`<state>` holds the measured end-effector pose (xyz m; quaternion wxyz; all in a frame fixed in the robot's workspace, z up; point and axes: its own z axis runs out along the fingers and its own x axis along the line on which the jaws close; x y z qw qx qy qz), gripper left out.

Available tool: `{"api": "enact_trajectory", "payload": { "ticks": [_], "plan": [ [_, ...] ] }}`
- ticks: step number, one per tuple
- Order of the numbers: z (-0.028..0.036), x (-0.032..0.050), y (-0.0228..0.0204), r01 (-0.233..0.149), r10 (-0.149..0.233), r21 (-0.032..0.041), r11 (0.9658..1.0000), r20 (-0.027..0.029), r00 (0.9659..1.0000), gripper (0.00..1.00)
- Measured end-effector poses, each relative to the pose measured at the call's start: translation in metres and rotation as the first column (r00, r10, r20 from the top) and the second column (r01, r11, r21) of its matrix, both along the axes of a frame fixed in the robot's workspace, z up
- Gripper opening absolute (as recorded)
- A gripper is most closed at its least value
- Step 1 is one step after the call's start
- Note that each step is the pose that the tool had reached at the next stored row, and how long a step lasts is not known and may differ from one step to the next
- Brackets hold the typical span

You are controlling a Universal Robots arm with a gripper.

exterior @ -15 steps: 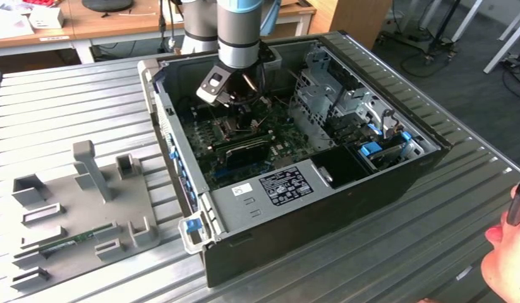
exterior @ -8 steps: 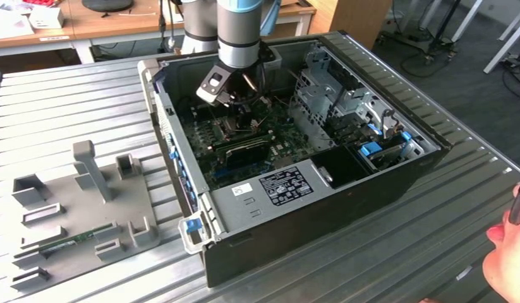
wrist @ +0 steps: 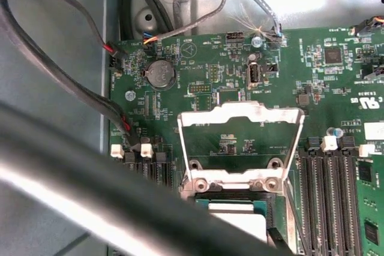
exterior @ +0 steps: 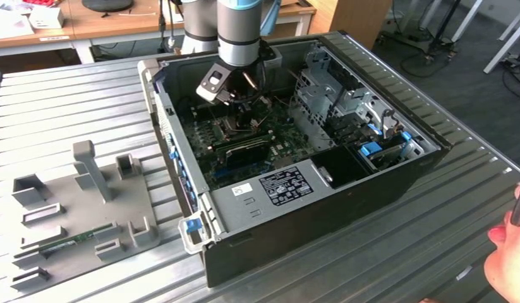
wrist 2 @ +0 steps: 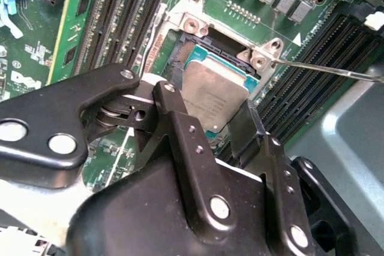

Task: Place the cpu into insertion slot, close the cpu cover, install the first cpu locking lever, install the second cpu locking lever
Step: 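Place the cpu into insertion slot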

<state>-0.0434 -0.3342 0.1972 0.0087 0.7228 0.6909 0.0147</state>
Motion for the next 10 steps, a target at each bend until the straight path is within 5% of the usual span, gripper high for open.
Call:
{"api": "enact_trajectory", "payload": {
  "ticks": [10],
  "plan": [
    [-0.0026, 0.0004, -0.0005, -0.035, 0.035, -0.0042, 0.9994, -0.0004, 0.9994, 0.54]
  ]
}}
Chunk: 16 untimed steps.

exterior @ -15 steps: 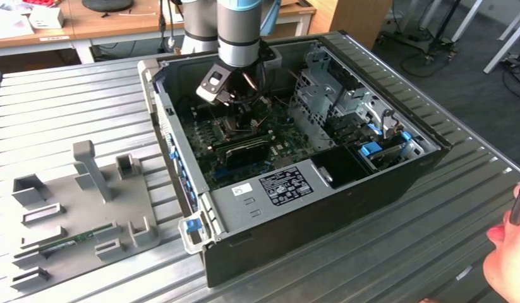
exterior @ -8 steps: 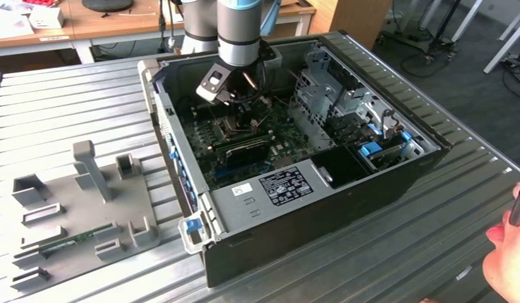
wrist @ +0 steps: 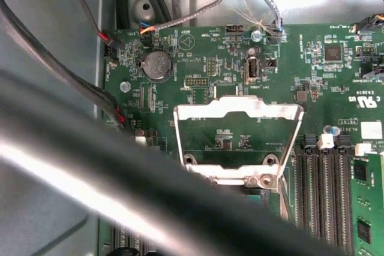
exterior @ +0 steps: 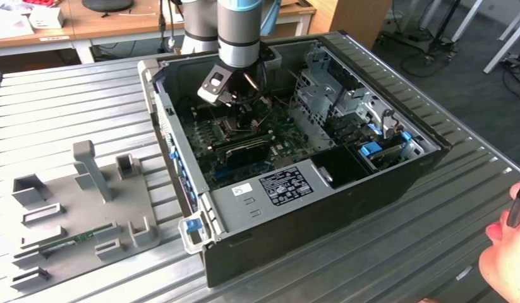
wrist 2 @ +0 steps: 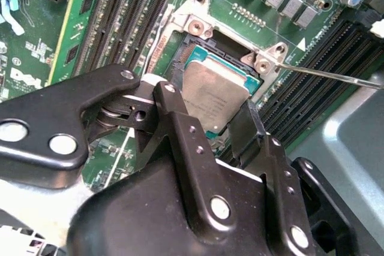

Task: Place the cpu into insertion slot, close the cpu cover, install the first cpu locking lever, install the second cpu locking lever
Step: 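Place the cpu into insertion slot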

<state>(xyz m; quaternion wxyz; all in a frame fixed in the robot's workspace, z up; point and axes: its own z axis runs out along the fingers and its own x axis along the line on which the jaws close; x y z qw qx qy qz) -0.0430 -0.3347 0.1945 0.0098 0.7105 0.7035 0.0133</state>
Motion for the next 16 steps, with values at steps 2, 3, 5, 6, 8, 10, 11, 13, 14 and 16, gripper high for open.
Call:
{"api": "enact_trajectory", "payload": {
  "ticks": [2, 3, 5, 6, 8, 10, 11, 13, 14, 16],
  "plan": [
    [-0.0005, 0.0001, -0.0003, -0.008, 0.008, 0.0001, 1.0000, 0.0000, 1.0000, 0.54],
    [-0.0008, 0.0001, -0.0004, -0.011, 0.011, 0.0001, 0.9999, 0.0001, 0.9999, 0.54],
    [-0.0009, 0.0001, -0.0005, -0.013, 0.013, -0.0002, 0.9999, -0.0001, 0.9999, 0.54],
    [-0.0009, 0.0001, -0.0005, -0.013, 0.013, -0.0003, 0.9999, -0.0001, 0.9999, 0.54],
    [-0.0014, 0.0001, -0.0005, -0.013, 0.013, 0.0001, 0.9999, 0.0001, 0.9999, 0.54],
    [-0.0015, 0.0001, -0.0007, -0.014, 0.014, 0.0000, 0.9999, 0.0000, 0.9999, 0.54],
    [-0.0016, 0.0001, -0.0008, -0.014, 0.014, 0.0000, 0.9999, 0.0000, 0.9999, 0.54],
    [-0.0016, 0.0001, -0.0008, -0.014, 0.014, -0.0002, 0.9999, -0.0001, 0.9999, 0.54],
    [-0.0017, 0.0001, -0.0009, -0.014, 0.014, -0.0002, 0.9999, -0.0001, 0.9999, 0.54],
    [-0.0021, 0.0000, -0.0009, -0.014, 0.014, -0.0002, 0.9999, -0.0002, 0.9999, 0.54]
  ]
}}
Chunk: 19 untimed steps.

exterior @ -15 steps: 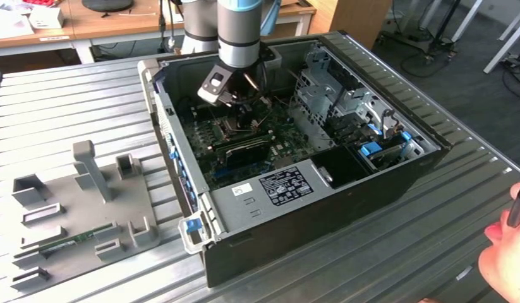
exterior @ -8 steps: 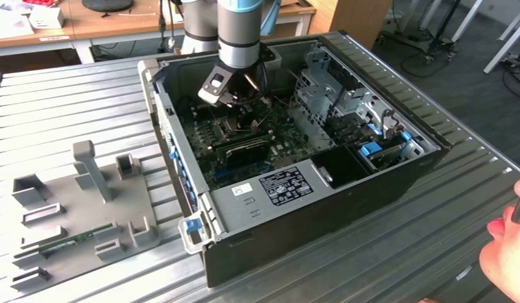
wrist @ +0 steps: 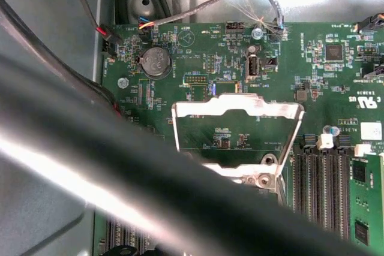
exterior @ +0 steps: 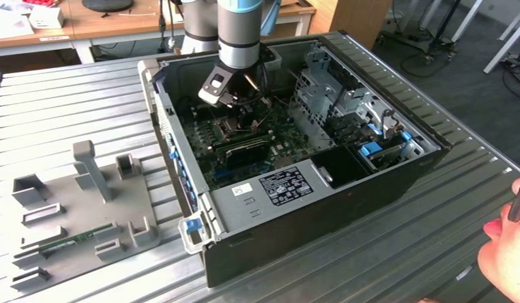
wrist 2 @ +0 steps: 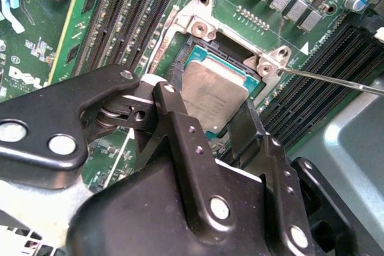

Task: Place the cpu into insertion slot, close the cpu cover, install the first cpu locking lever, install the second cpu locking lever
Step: 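Place the cpu into insertion slot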

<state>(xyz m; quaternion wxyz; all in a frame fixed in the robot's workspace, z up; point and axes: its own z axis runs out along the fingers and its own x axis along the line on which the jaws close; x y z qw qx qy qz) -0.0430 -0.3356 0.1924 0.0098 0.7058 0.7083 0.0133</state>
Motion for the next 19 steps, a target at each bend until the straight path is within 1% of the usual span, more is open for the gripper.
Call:
{"api": "enact_trajectory", "payload": {
  "ticks": [12, 19],
  "plan": [
    [-0.0007, -0.0006, 0.0000, 0.000, 0.000, 0.0003, 1.0000, 0.0003, 1.0000, 0.54],
    [-0.0008, -0.0033, 0.0000, 0.000, 0.000, 0.0003, 1.0000, 0.0011, 1.0000, 0.54]
  ]
}}
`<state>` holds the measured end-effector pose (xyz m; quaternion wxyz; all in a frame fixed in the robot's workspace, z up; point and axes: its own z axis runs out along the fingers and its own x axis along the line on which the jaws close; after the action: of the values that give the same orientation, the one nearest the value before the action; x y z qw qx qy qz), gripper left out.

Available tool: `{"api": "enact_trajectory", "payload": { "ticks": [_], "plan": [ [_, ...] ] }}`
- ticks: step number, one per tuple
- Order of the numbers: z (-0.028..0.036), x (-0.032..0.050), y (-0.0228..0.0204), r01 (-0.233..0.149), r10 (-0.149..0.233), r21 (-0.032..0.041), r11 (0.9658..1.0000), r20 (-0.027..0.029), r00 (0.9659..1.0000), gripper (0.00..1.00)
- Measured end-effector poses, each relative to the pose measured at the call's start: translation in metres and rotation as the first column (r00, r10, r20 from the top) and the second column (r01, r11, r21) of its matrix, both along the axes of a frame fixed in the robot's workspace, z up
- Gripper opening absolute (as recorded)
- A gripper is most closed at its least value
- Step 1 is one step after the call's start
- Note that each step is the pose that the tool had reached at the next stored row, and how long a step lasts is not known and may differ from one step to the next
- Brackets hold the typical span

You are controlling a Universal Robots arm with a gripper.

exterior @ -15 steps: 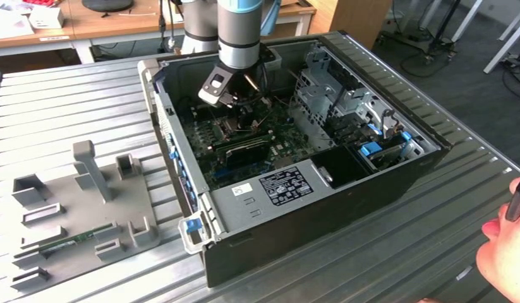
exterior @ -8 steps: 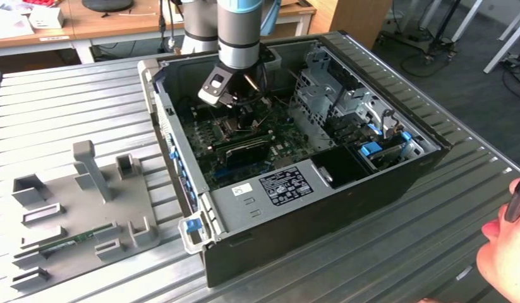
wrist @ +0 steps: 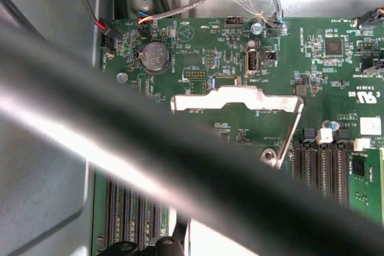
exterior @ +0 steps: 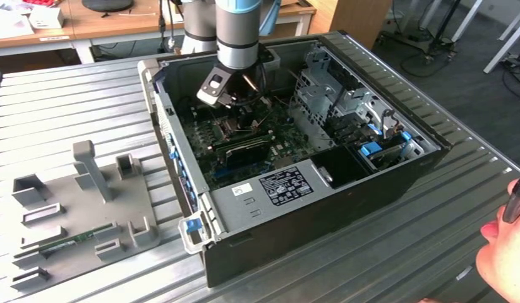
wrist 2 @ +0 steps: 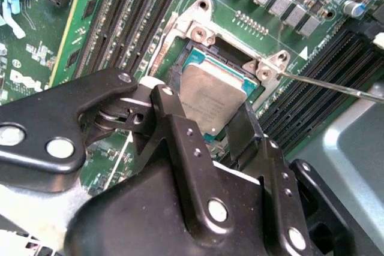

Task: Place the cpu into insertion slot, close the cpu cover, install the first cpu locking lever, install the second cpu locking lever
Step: 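Place the cpu into insertion slot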

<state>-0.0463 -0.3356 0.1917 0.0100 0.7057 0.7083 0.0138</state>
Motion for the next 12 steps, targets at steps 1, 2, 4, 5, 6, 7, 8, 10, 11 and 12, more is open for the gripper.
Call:
{"api": "enact_trajectory", "payload": {
  "ticks": [1, 2, 4, 5, 6, 7, 8, 10, 11, 12],
  "plan": [
    [0.0000, -0.0001, 0.0000, 0.000, 0.000, 0.0000, 1.0000, -0.0001, 1.0000, 0.54],
    [0.0000, -0.0001, 0.0000, 0.000, 0.000, 0.0000, 1.0000, -0.0001, 1.0000, 0.54],
    [0.0000, -0.0003, -0.0004, 0.000, 0.000, 0.0000, 1.0000, -0.0001, 1.0000, 0.54],
    [0.0001, -0.0003, -0.0007, 0.000, 0.000, -0.0001, 1.0000, -0.0002, 1.0000, 0.54],
    [0.0001, -0.0002, -0.0011, 0.000, 0.000, -0.0001, 1.0000, -0.0002, 1.0000, 0.54],
    [0.0000, -0.0002, -0.0013, 0.000, 0.000, 0.0001, 1.0000, -0.0002, 1.0000, 0.54],
    [0.0000, -0.0002, -0.0014, 0.000, 0.000, 0.0001, 1.0000, -0.0001, 1.0000, 0.54],
    [0.0000, -0.0002, -0.0015, 0.000, 0.000, -0.0001, 1.0000, -0.0001, 1.0000, 0.54],
    [0.0000, -0.0003, -0.0017, 0.000, 0.000, 0.0000, 1.0000, -0.0001, 1.0000, 0.54],
    [0.0000, -0.0002, -0.0018, 0.000, 0.000, 0.0000, 1.0000, -0.0001, 1.0000, 0.54]
  ]
}}
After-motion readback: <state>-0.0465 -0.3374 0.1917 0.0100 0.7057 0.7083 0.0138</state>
